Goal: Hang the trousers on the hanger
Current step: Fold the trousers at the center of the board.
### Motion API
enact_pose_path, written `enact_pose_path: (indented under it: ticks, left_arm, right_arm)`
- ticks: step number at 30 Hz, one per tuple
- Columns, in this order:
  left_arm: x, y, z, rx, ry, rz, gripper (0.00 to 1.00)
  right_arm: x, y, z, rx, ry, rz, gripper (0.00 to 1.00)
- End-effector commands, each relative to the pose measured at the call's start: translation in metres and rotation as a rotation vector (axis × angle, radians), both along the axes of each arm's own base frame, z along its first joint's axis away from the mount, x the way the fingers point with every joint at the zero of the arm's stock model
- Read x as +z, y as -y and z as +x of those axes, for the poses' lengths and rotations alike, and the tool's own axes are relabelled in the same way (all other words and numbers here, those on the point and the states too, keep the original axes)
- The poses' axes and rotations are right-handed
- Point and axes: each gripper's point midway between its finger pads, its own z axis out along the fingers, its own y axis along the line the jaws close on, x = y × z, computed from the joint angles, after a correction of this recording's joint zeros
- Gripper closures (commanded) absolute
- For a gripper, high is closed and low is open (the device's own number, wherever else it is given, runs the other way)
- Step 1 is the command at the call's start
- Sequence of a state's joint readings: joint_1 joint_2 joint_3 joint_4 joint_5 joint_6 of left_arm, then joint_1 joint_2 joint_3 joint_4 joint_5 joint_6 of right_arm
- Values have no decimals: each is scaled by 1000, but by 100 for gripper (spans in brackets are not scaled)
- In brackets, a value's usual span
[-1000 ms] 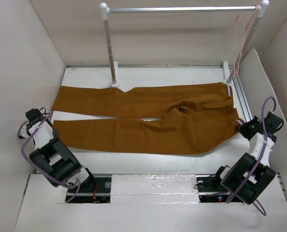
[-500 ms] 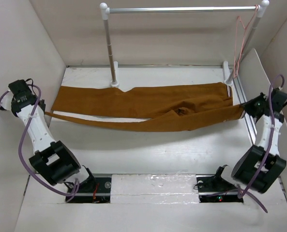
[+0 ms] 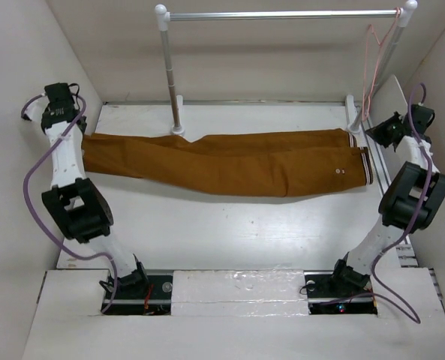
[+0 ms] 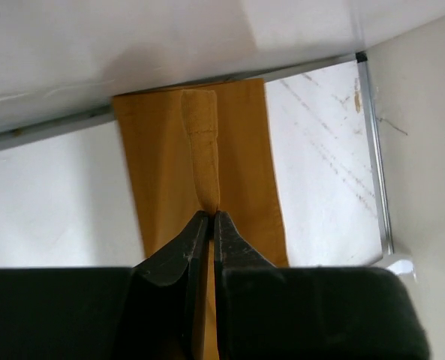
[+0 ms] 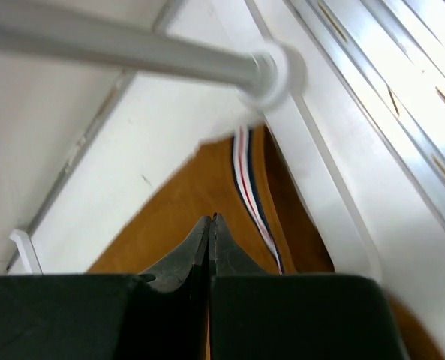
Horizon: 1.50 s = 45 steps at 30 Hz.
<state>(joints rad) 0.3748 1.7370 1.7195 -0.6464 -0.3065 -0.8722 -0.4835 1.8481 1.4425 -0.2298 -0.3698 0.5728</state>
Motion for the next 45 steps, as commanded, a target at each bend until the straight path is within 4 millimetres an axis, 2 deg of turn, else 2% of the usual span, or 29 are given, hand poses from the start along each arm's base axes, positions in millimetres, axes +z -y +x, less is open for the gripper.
enact_pose_path:
  ticks: [1, 2, 3, 5, 6, 7, 8, 9, 10, 11, 12, 13, 14, 15, 16, 17, 18, 23, 26, 27, 28, 29, 32, 36, 38, 40, 41, 43, 45]
  left_arm:
    - [10, -20, 28, 54, 8, 85, 100]
    - [7, -23, 34, 51, -2, 91, 100]
    - [19, -25, 43, 48, 18, 120, 100]
    - [6, -26, 57, 31, -21, 130, 100]
    - [20, -30, 64, 34, 3, 144, 100]
    - [6, -32, 67, 30, -37, 138, 100]
    - [5, -27, 71, 19, -44, 141, 100]
    - [-3, -27, 69, 25, -61, 136, 100]
    - [-8, -26, 67, 25, -73, 129, 100]
    - [-11, -25, 65, 26, -76, 126, 100]
    - [-28, -22, 59, 25, -109, 107, 100]
    - [-21, -21, 58, 26, -79, 113, 100]
    - [-22, -20, 57, 20, -67, 111, 100]
    - [-38, -14, 53, 0, -86, 90, 100]
    - [-30, -13, 55, -3, -45, 95, 100]
    - [-29, -10, 55, -12, -31, 85, 100]
    - [-34, -8, 54, -19, -36, 74, 100]
    - [-39, 0, 54, -44, -34, 38, 100]
    - [-42, 0, 53, -48, -36, 42, 100]
    - [-43, 0, 53, -50, -39, 43, 100]
    - [-45, 0, 53, -51, -45, 42, 100]
    - [-46, 1, 53, -52, -47, 40, 100]
    - [-47, 1, 51, -53, -55, 38, 100]
    - [-49, 1, 46, -55, -65, 45, 100]
    - [-47, 1, 45, -54, -68, 52, 100]
    - [-46, 0, 42, -53, -73, 58, 100]
    - [-46, 1, 41, -53, -76, 57, 100]
    - [-44, 0, 40, -53, -80, 62, 100]
    - [-39, 0, 37, -53, -75, 68, 100]
  right_arm:
    - [51, -3, 50, 62, 188, -57, 100]
    - [64, 1, 59, 68, 223, -68, 100]
    - [63, -3, 68, 79, 232, -65, 100]
    - [56, -4, 80, 86, 232, -67, 100]
    - [62, -2, 84, 88, 251, -83, 100]
    - [61, -8, 85, 100, 243, -85, 100]
    - [61, -9, 81, 105, 237, -92, 100]
    - [45, -13, 71, 122, 202, -96, 99]
    - [38, -19, 62, 147, 188, -96, 90]
    - [50, -20, 48, 154, 202, -126, 79]
    - [45, -16, 36, 168, 195, -182, 55]
    - [15, -21, 16, 169, 130, -185, 47]
    - [21, -9, -1, 143, 131, -213, 42]
    - [16, -3, -10, 142, 128, -241, 33]
    - [-6, -7, -25, 159, 99, -216, 31]
    - [-8, -1, -32, 171, 101, -230, 30]
    - [-18, -8, -39, 206, 65, -209, 30]
    - [-32, -7, -69, 252, -35, -286, 29]
    - [-33, -5, -68, 238, -19, -305, 28]
    - [-30, -7, -60, 253, 0, -315, 28]
    - [-44, -13, -55, 294, -17, -281, 28]
    - [-46, -14, -51, 318, -21, -274, 28]
    - [-38, -17, -38, 354, -5, -294, 32]
    - [-33, -19, -36, 331, 0, -333, 40]
    - [-36, -21, -35, 344, 2, -316, 49]
    - [-43, -22, -32, 347, -5, -294, 84]
    - [-43, -22, -32, 347, -5, -294, 85]
    - [-43, -24, -36, 335, -7, -287, 96]
    - [-25, -19, -40, 298, 14, -331, 99]
